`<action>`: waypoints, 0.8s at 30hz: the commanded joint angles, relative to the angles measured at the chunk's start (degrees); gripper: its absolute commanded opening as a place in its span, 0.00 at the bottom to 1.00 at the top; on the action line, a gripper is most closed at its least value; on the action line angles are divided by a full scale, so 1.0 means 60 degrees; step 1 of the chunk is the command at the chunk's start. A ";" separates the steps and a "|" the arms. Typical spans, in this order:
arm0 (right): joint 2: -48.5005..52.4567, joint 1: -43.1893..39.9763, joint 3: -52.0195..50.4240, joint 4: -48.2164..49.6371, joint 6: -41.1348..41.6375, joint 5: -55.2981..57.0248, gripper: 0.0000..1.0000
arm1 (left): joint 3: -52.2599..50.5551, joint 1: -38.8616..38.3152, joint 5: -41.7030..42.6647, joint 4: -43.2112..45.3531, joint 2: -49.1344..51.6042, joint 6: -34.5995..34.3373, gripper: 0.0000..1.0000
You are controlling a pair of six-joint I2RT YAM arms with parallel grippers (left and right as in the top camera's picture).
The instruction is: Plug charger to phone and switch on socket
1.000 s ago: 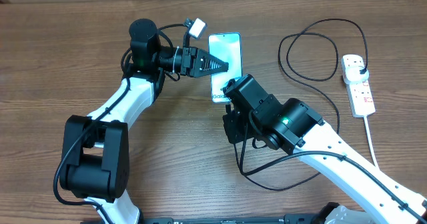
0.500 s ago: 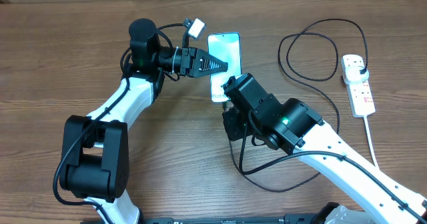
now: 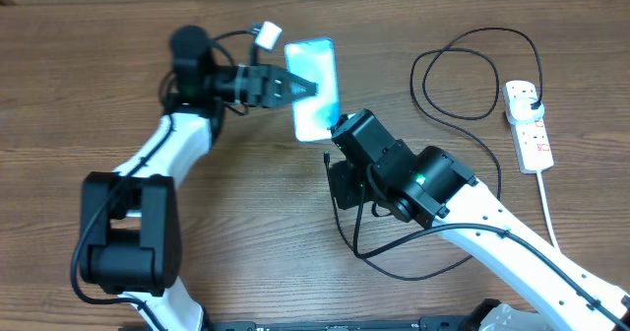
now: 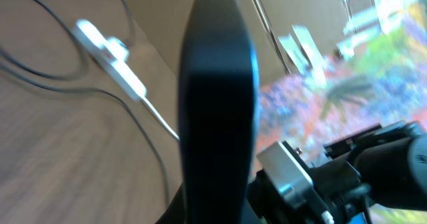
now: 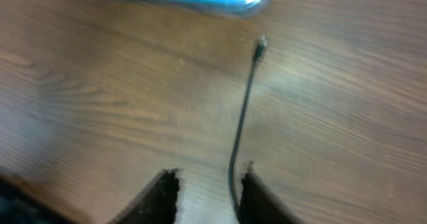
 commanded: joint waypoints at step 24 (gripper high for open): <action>0.4153 0.0015 -0.1300 0.3497 0.0007 0.0597 0.61 | 0.0233 0.2973 -0.0488 -0.4856 0.0011 0.3701 0.04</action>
